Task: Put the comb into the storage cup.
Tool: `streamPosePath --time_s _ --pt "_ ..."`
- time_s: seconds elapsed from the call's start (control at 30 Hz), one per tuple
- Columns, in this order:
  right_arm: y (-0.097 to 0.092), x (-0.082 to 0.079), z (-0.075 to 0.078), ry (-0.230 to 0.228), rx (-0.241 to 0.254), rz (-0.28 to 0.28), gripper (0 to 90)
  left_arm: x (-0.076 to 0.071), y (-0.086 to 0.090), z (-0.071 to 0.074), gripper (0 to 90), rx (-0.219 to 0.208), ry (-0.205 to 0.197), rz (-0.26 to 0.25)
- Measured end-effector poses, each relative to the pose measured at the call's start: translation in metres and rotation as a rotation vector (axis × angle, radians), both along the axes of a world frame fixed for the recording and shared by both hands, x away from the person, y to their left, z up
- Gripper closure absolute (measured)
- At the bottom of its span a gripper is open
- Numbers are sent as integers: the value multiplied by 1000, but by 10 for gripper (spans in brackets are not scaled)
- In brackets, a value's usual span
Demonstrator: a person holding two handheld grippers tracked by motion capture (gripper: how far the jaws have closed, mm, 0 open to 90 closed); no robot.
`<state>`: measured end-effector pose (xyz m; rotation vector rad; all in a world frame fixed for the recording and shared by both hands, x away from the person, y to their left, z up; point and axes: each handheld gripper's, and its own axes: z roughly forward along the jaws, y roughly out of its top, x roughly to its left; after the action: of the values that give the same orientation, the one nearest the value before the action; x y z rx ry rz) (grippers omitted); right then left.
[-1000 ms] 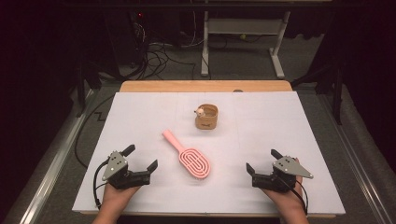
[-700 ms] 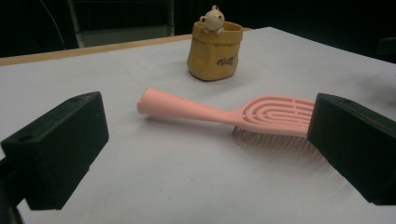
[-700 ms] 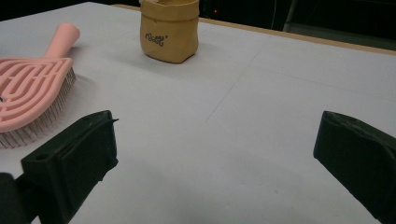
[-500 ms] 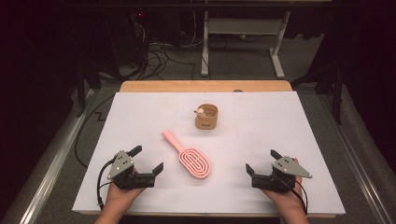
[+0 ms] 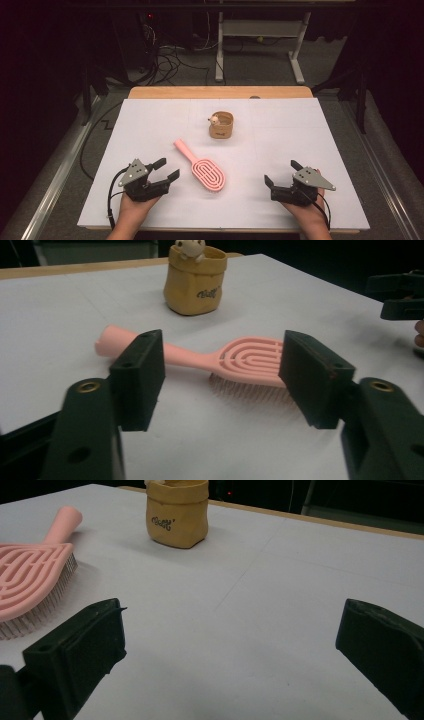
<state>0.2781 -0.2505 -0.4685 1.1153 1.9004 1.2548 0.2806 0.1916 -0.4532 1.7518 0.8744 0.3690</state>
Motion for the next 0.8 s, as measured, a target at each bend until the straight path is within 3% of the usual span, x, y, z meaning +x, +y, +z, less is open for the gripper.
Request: streamPosePath --time_s 0.17,0.23,0.33,0.37,0.4,0.57,0.73,0.8 --pt "-1 0 0 3 7 -2 3 4 -17 8 509 29 6 -32" --pt "-2 1 0 6 15 -3 3 12 -32 11 564 25 43 -68" --pt "-2 1 -1 9 16 -4 3 16 -43 12 675 46 60 -88" --pt "-2 1 -1 10 17 -4 3 19 -49 11 675 53 73 -96" --pt "-2 1 -1 11 19 -3 3 24 -60 10 741 81 86 -112" --pt "-4 1 -1 14 26 -6 3 33 -83 7 868 130 110 -111" --pt "-5 1 -1 12 28 -5 3 39 -94 6 900 130 129 -95" --pt "-6 1 -1 14 32 -8 3 43 -102 5 900 152 140 -97"
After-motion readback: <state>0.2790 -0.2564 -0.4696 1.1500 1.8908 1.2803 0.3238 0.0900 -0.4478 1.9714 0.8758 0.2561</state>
